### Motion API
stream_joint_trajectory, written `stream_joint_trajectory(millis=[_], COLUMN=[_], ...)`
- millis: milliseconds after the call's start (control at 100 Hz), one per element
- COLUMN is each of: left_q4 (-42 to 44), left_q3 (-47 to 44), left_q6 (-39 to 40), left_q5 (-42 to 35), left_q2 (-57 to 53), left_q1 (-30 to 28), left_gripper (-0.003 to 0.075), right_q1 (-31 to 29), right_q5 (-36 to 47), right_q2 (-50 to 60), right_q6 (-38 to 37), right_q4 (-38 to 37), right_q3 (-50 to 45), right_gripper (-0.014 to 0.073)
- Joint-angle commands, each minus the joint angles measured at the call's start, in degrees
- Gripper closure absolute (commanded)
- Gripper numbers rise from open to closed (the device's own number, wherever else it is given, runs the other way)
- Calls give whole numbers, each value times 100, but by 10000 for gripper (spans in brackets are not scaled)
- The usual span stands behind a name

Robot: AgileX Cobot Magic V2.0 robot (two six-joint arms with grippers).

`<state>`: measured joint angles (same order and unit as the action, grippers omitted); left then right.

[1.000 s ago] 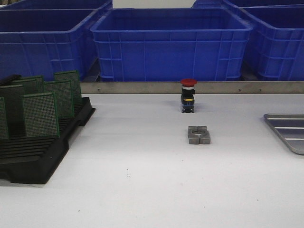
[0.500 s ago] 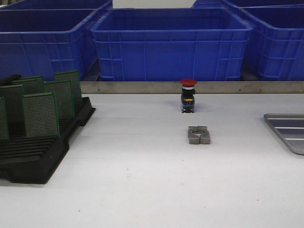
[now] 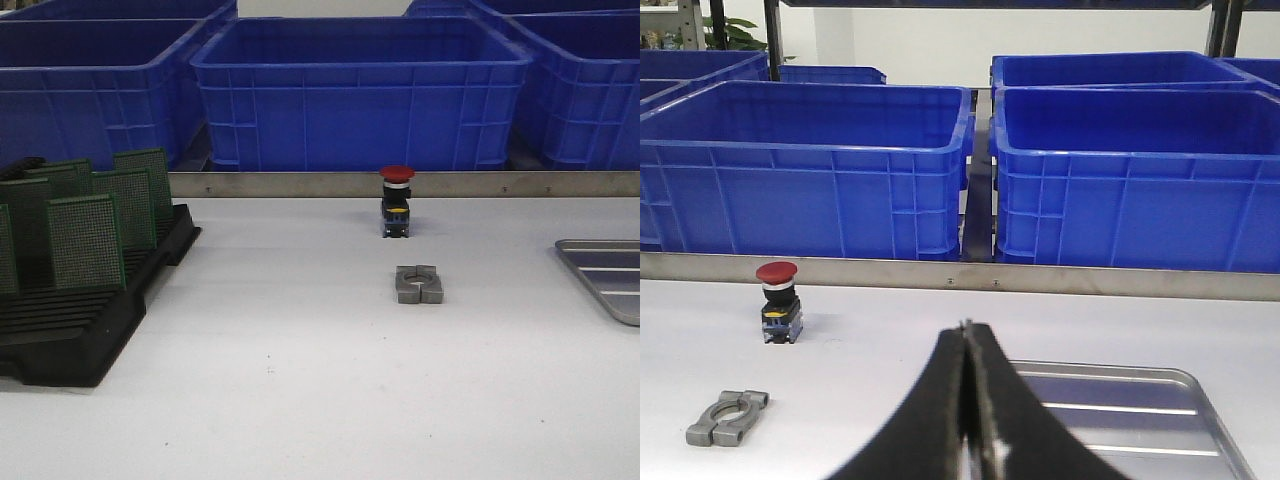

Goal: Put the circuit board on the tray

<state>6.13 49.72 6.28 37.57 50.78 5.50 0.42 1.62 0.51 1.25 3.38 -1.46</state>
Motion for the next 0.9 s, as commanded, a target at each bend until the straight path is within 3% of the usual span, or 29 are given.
stream_joint_trajectory(millis=[0, 290, 570, 890], left_q4=[-52, -285, -1488, -1968], left_q3=[225, 1154, 2693, 3667], left_q6=[2, -1253, -3369, -5776], left_q5=[-596, 176, 1963, 3060], left_q2=[-38, 563, 1861, 3178], left_q1=[-3, 7, 7, 7], left_gripper=[186, 186, 186, 186], right_q1=[-2, -2, -2, -2], right_q5=[488, 488, 488, 488], right_q2=[112, 112, 112, 112], right_q6=[16, 16, 16, 16], right_q4=[-42, -42, -42, -42], right_q3=[76, 76, 76, 76], right_gripper=[662, 662, 662, 662])
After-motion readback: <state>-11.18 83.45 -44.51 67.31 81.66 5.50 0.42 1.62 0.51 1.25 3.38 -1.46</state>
